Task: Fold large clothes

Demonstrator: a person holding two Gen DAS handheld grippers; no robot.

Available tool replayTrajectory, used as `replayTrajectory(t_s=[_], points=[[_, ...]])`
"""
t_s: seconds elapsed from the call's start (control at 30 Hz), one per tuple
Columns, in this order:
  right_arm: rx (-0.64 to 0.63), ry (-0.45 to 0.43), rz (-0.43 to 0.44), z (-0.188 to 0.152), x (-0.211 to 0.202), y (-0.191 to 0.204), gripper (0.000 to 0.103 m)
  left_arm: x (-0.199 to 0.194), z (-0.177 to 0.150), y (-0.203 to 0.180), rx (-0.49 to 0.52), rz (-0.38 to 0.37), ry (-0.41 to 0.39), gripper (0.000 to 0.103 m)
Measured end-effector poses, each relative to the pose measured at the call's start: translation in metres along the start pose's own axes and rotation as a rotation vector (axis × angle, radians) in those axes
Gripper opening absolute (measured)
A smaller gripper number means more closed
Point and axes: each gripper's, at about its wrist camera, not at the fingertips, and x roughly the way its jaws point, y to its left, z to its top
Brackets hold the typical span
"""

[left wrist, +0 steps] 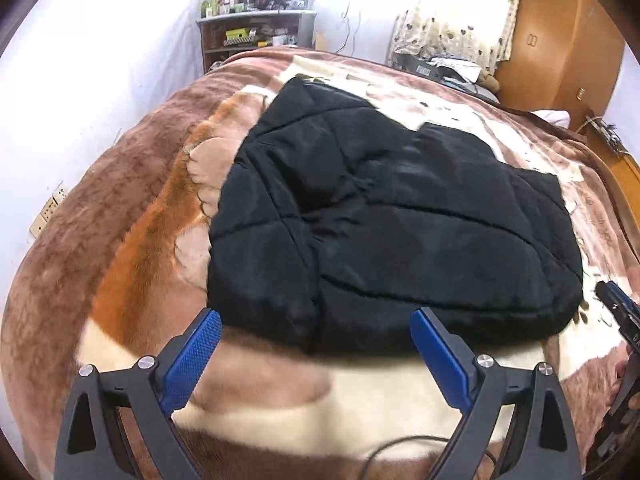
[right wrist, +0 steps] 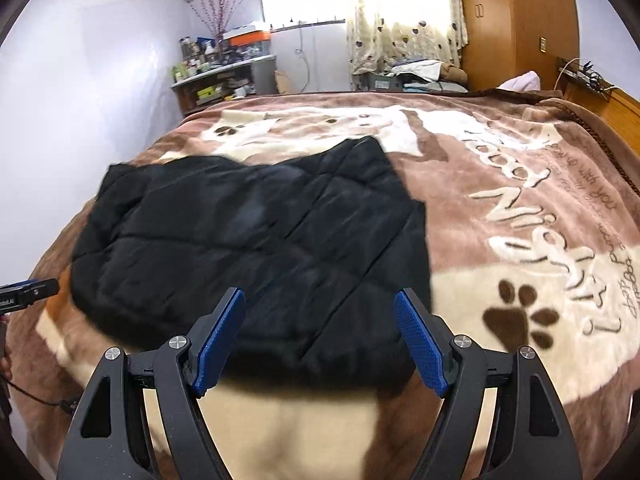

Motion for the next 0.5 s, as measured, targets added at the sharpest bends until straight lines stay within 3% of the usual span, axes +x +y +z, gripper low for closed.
replayTrajectory(t_s=[0.23,0.5], points=[[-0.007,0.012,0.012,-0.028,-0.03,0.031,0.077,-0.038,-0.047,-0.029,0.035,0.005,-0.024,0.096],[-0.026,0.042,-0.02,-0.06,-0.054,0.05,0.077,-0.063,-0.091,-0.039,0.061,0.107,-0.042,0.096]])
